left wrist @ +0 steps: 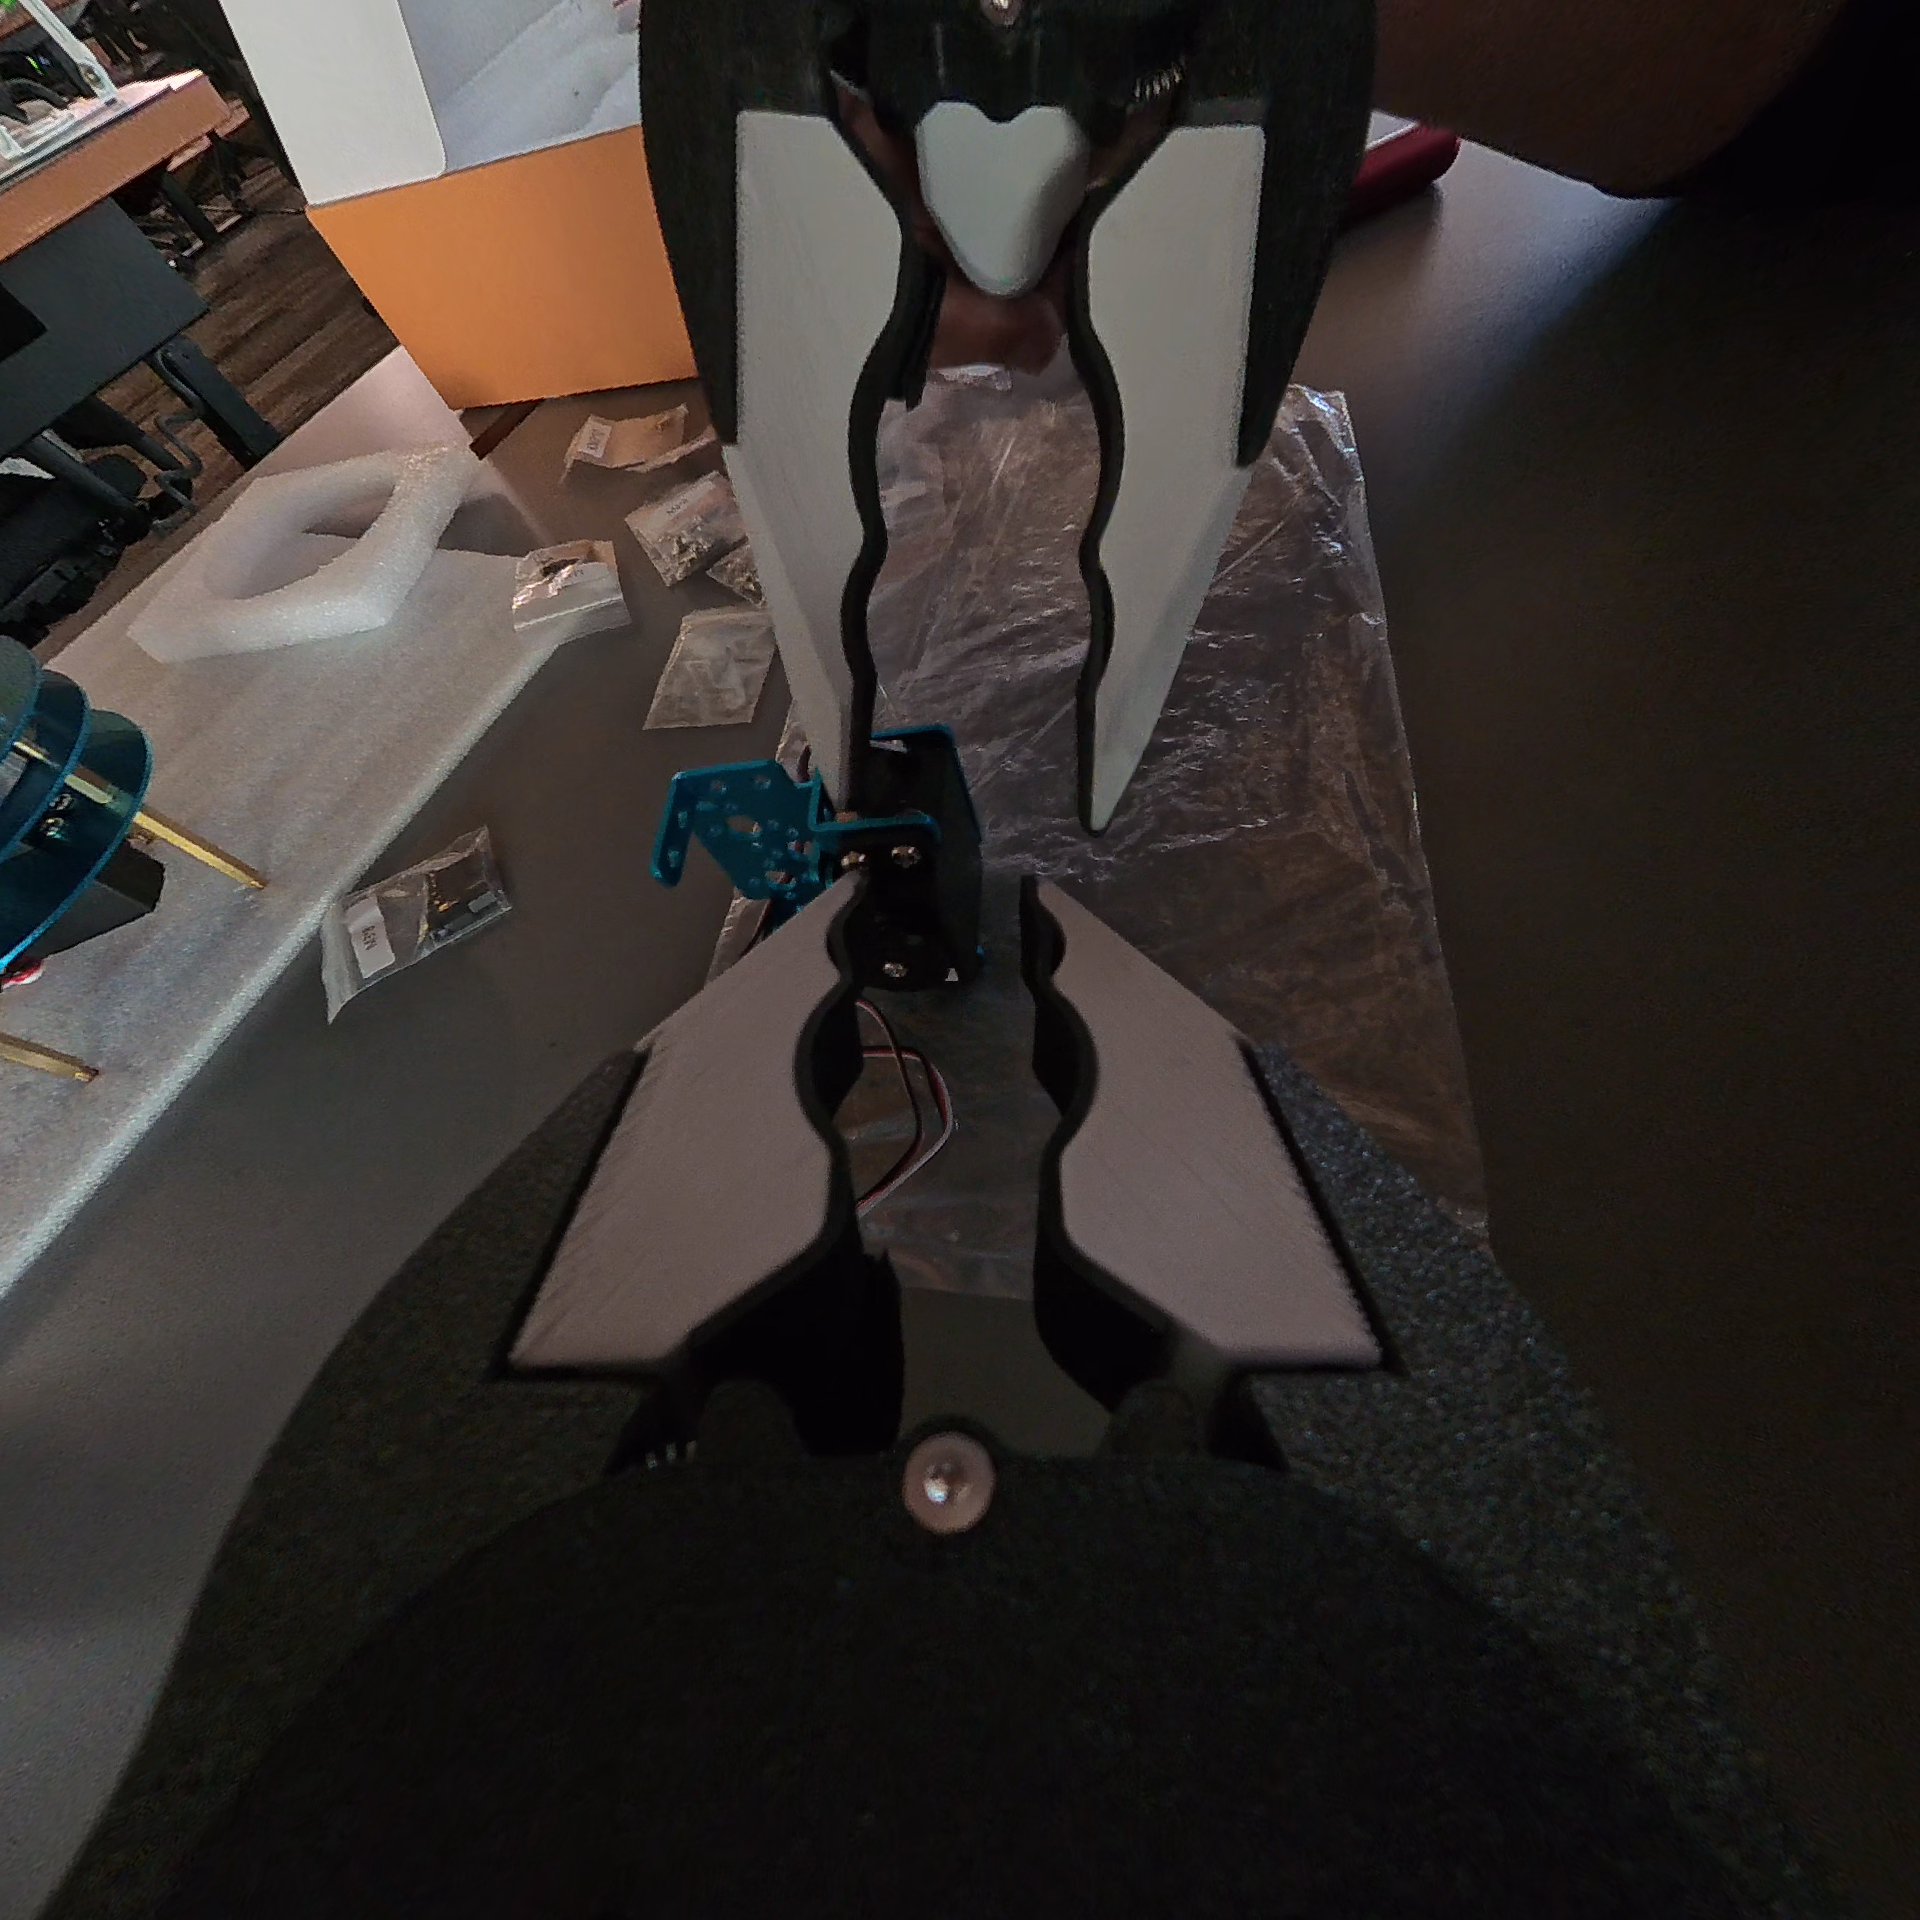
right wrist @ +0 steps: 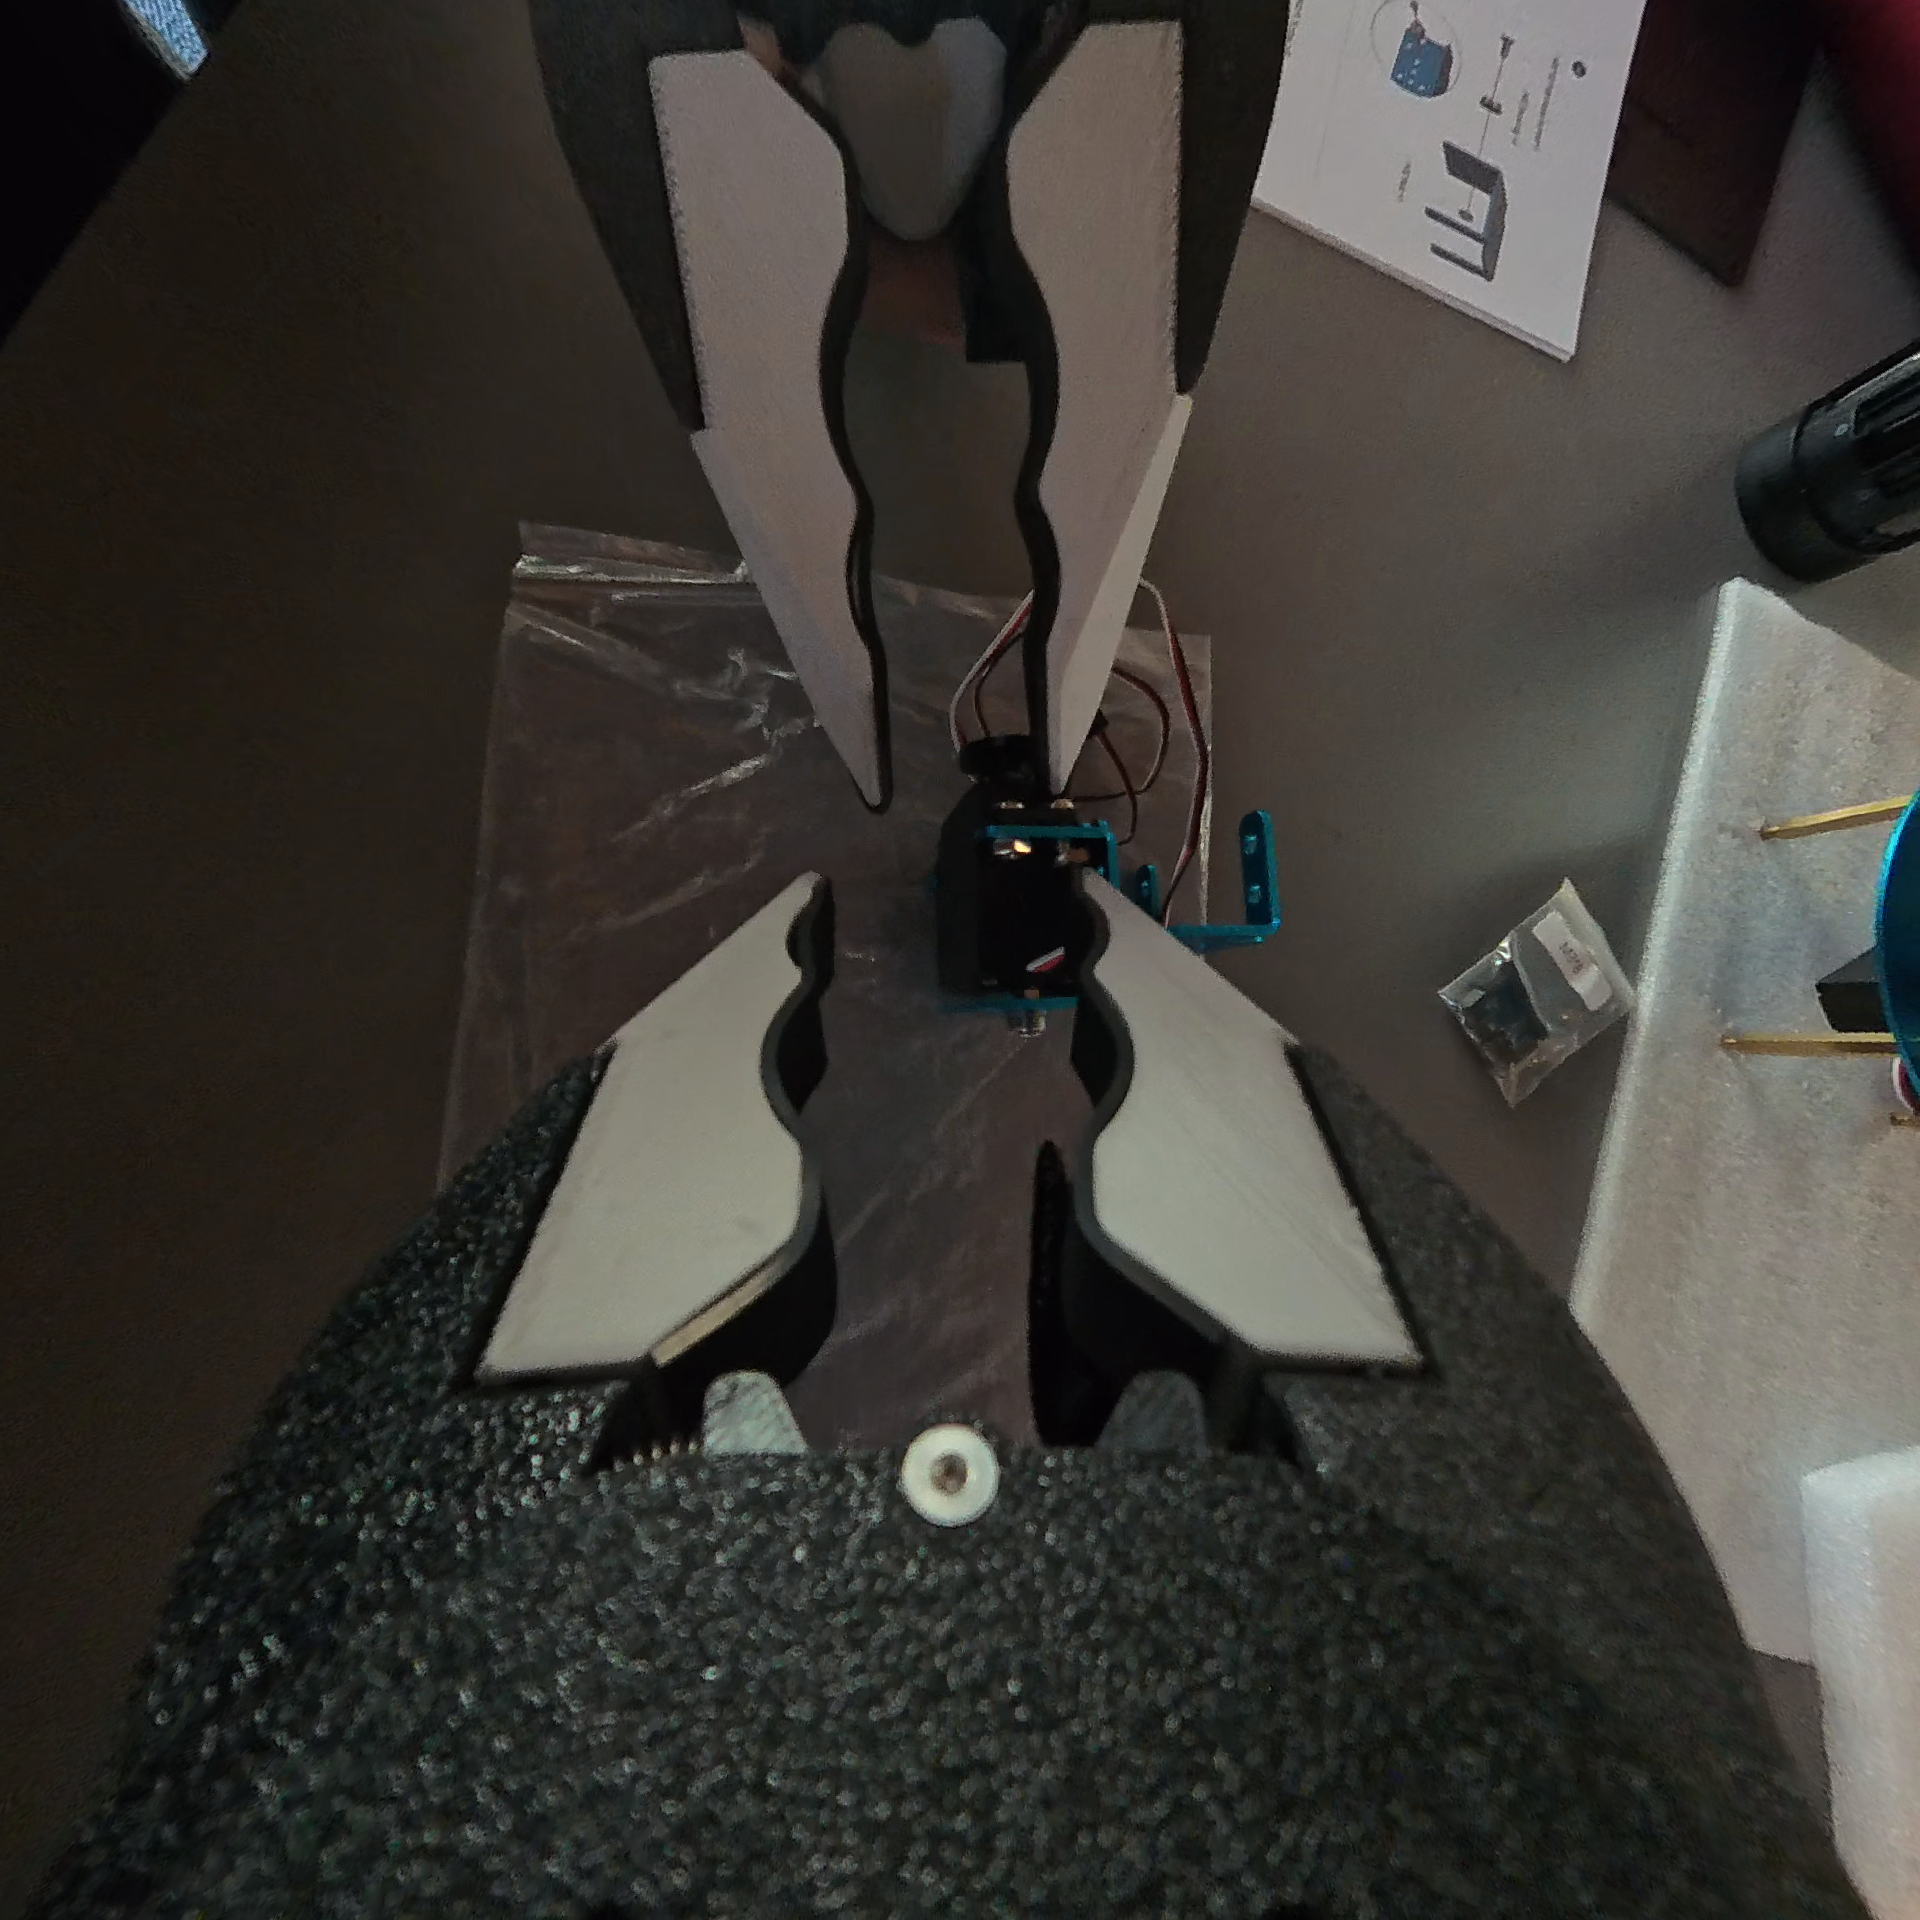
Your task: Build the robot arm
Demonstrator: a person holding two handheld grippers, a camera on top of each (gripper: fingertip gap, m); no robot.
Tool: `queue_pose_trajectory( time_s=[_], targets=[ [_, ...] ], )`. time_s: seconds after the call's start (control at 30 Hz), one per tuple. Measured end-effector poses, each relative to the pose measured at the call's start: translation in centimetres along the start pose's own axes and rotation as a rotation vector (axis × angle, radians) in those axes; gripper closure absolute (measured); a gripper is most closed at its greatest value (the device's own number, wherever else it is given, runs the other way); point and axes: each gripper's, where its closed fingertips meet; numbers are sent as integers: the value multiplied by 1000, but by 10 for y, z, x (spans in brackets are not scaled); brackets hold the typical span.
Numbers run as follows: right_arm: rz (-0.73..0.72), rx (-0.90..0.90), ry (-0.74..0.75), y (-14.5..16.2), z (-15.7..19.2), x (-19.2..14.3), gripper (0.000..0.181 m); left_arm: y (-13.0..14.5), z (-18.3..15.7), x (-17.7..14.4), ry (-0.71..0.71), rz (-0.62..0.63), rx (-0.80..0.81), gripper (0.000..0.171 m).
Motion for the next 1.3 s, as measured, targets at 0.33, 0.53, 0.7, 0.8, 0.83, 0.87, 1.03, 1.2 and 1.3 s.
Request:
queue_pose_trajectory(
  time_s=[0.33, 0.53, 0.7, 0.8, 0.83, 0.87, 1.03, 1.2, 1.3],
  targets=[
    [-16, -2, -2, -1, 0, 0, 144, 0, 0, 0, -1, 0, -4, 144],
    [-16, 1, -4, -1, 0, -1, 143, 0, 0, 1, 0, 1, -6, 144],
    [-30, 6, -2, -3, -1, -5, 144, 0, 1, 0, -1, 1, -8, 144],
    [-71, 18, -5, -8, -3, -10, 146, -2, 0, 0, -1, -4, -9, 144],
    [-89, 28, -1, -9, -5, -12, 147, -2, 1, 0, -2, -7, -9, 144],
    [-106, 41, 11, -9, -10, -14, 147, -2, 1, 0, -3, -8, -9, 144],
    [-163, 124, 18, -9, -27, -16, 154, -3, 1, 2, 6, -10, -22, 143],
    [-137, 133, 1, -3, -30, -9, 161, -5, 2, 5, -15, -13, -28, 143],
    [-133, 149, -46, -1, -25, -5, 162, -5, 7, 8, -56, -3, -24, 142]
  ],
)
Point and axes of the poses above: each gripper's, where its closed fingertips meet, x out along the fingers, y out of its underside, z = x × y across the jaws, and after that the axes turned 1 degree about -x, right-handed
